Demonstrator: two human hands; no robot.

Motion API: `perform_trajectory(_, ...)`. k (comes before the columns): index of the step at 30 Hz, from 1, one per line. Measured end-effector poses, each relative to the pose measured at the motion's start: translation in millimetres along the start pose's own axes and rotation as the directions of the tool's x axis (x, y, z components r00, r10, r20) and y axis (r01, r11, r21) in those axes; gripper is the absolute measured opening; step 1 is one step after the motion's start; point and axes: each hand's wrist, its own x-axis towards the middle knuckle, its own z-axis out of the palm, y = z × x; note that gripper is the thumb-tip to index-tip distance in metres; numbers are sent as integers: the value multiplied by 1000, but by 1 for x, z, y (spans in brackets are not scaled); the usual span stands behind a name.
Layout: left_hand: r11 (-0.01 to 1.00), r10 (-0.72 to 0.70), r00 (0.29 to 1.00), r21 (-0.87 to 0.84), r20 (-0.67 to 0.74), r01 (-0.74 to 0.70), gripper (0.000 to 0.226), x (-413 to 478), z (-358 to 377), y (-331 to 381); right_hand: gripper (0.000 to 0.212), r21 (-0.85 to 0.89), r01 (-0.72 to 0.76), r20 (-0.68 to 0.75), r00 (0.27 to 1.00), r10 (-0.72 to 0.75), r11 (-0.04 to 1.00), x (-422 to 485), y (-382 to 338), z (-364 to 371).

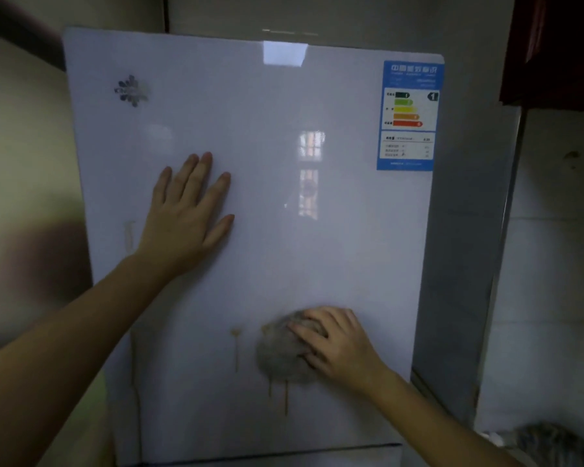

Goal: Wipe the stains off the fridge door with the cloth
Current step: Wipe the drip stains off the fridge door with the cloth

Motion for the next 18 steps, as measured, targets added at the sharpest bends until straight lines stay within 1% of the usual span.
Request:
perform_trajectory(2,1000,-9,1000,17,-19,9,66,-15,2,-7,39,-4,-36,-26,999,36,999,11,9,-10)
perform_trajectory(4,999,-32,999,16,-3,32,67,-30,5,-14,42,-17,-159,-119,981,156,987,32,26,-27)
perform_trajectory(6,998,-59,998,0,22,59,69,-41,11,-19,45,23,-320,-235,919,316,947,59,43,-43)
perform_trajectory(8,998,-63,998,-18,18,63,69,-47,17,-21,49,108,-442,-319,833,452,891,82,50,-50)
perform_trajectory(10,998,-52,999,-25,-4,52,68,-48,21,-23,51,176,-504,-364,765,532,846,90,45,-43)
perform_trajectory(11,999,-45,999,-26,-16,45,68,-48,23,-25,51,187,-515,-364,754,546,837,89,38,-36)
perform_trajectory(12,999,-38,999,-25,-25,37,67,-49,24,-27,50,177,-507,-348,769,535,844,83,27,-27)
perform_trajectory(13,999,-30,999,-22,-31,29,67,-49,25,-28,49,150,-471,-319,809,494,869,75,16,-18)
perform_trajectory(15,1000,-17,999,-18,-35,16,67,-50,26,-29,50,66,-341,-208,915,347,938,51,-8,1)
perform_trajectory(16,1000,-15,999,-19,-34,14,67,-49,26,-29,52,29,-268,-146,952,269,963,38,-18,8)
perform_trajectory(18,1000,-18,1000,-25,-21,18,67,-50,25,-29,53,-5,-191,-73,979,190,982,23,-29,17)
